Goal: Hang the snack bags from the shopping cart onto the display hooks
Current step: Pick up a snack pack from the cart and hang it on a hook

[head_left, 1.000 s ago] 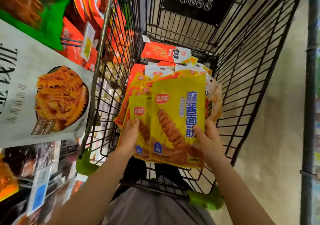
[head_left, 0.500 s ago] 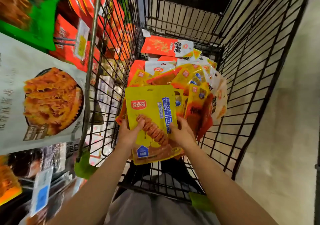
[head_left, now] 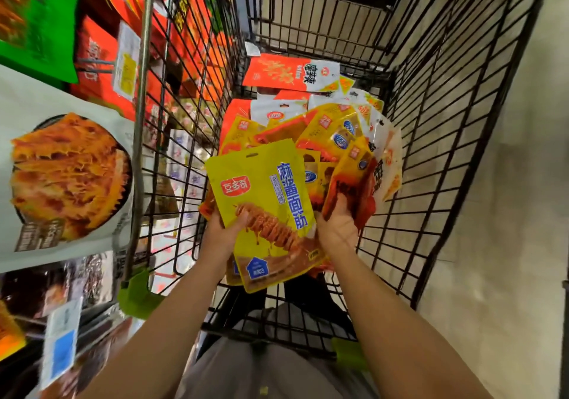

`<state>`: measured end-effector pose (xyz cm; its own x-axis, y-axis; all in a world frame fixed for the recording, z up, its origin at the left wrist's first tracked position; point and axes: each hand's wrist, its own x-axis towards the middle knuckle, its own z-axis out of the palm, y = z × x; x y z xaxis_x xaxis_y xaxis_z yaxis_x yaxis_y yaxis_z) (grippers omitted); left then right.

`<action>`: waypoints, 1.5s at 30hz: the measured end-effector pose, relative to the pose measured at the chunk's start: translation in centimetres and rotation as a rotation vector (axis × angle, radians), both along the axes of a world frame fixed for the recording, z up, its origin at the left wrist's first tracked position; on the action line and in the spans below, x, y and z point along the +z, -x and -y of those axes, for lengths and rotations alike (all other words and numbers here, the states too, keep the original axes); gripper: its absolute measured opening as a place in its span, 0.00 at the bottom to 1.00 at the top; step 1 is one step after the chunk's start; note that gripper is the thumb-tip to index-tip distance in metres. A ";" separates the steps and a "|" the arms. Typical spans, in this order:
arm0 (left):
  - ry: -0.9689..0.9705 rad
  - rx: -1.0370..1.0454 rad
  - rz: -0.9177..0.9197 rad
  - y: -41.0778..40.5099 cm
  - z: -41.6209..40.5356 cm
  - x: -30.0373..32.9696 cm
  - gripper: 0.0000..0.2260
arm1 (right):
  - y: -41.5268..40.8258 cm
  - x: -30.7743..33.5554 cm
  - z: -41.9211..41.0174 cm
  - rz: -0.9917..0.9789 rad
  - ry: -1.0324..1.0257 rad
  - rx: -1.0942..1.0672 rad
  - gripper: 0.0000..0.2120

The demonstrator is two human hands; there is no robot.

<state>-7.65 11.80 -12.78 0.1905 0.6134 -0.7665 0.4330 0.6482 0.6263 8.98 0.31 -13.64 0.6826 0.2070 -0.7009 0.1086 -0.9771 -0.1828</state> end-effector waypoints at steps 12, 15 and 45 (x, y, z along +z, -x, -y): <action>-0.073 -0.054 -0.078 -0.5 0.0 1.3 0.17 | 2.3 10.0 0.4 0.262 -0.142 0.528 0.29; -0.109 -0.086 -0.006 -0.4 0.1 1.6 0.05 | 4.9 10.2 -0.8 0.292 -0.301 0.707 0.25; -0.287 -0.054 -0.338 -3.9 2.6 0.7 0.07 | 0.3 3.9 -0.7 -0.143 -0.321 0.050 0.34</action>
<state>-3.75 9.22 -12.12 -0.0034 0.8062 -0.5916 0.6728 0.4395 0.5951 8.70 1.01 -9.77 0.5653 0.4628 -0.6828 0.1061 -0.8617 -0.4962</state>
